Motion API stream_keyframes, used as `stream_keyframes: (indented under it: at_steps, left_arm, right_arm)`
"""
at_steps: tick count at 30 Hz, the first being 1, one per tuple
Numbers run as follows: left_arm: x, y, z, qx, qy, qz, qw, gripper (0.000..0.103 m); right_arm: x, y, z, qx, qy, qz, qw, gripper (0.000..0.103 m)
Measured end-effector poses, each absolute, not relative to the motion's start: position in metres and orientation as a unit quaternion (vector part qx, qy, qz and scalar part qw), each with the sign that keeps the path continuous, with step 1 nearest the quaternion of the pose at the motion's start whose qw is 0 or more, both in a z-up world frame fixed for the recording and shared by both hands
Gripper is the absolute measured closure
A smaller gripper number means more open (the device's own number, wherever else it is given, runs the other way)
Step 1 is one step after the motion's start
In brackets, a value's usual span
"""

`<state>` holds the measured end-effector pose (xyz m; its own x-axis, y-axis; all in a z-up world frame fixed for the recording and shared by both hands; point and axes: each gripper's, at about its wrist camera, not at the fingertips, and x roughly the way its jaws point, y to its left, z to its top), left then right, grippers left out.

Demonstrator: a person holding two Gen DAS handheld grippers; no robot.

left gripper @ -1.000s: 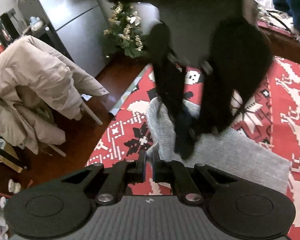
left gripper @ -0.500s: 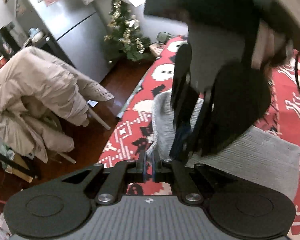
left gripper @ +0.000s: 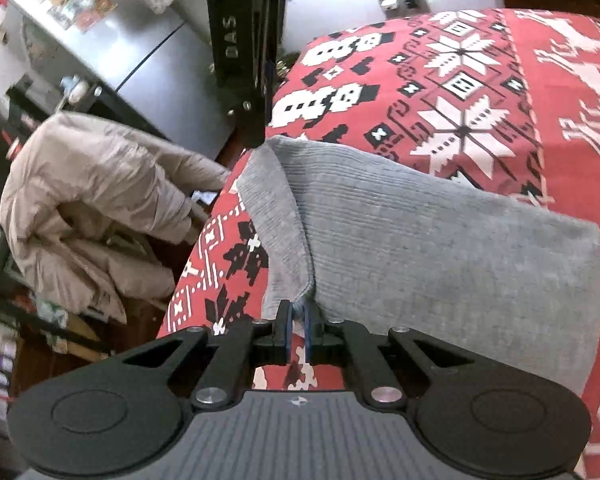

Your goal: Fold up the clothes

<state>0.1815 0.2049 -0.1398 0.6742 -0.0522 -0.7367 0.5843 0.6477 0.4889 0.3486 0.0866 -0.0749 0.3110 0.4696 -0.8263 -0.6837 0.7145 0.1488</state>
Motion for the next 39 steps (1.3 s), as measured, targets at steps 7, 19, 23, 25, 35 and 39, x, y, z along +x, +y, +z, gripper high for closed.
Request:
stream_keyframes:
  at_steps: [7, 19, 23, 25, 35, 39]
  left_arm:
    - [0.188, 0.210, -0.130, 0.337, 0.380, -0.179, 0.843, 0.093]
    - [0.231, 0.272, -0.106, 0.061, 0.481, -0.115, 0.867, 0.085]
    - [0.256, 0.279, -0.120, -0.024, 0.517, -0.103, 0.849, 0.084]
    - [0.260, 0.275, -0.127, -0.022, 0.524, -0.103, 0.845, 0.085]
    - [0.264, 0.266, -0.139, -0.021, 0.534, -0.087, 0.841, 0.084]
    - [0.262, 0.272, -0.137, -0.049, 0.538, -0.061, 0.839, 0.083]
  right_arm:
    - [0.380, 0.084, -0.103, -0.067, 0.520, 0.350, 0.776, 0.074]
    - [0.387, 0.060, -0.103, -0.041, 0.525, 0.346, 0.777, 0.078]
    - [0.407, 0.065, -0.110, -0.002, 0.544, 0.370, 0.753, 0.069]
    - [0.414, 0.069, -0.118, 0.005, 0.561, 0.379, 0.735, 0.069]
    - [0.413, 0.090, -0.118, -0.033, 0.542, 0.407, 0.735, 0.097]
    - [0.417, 0.097, -0.123, -0.048, 0.538, 0.395, 0.744, 0.098]
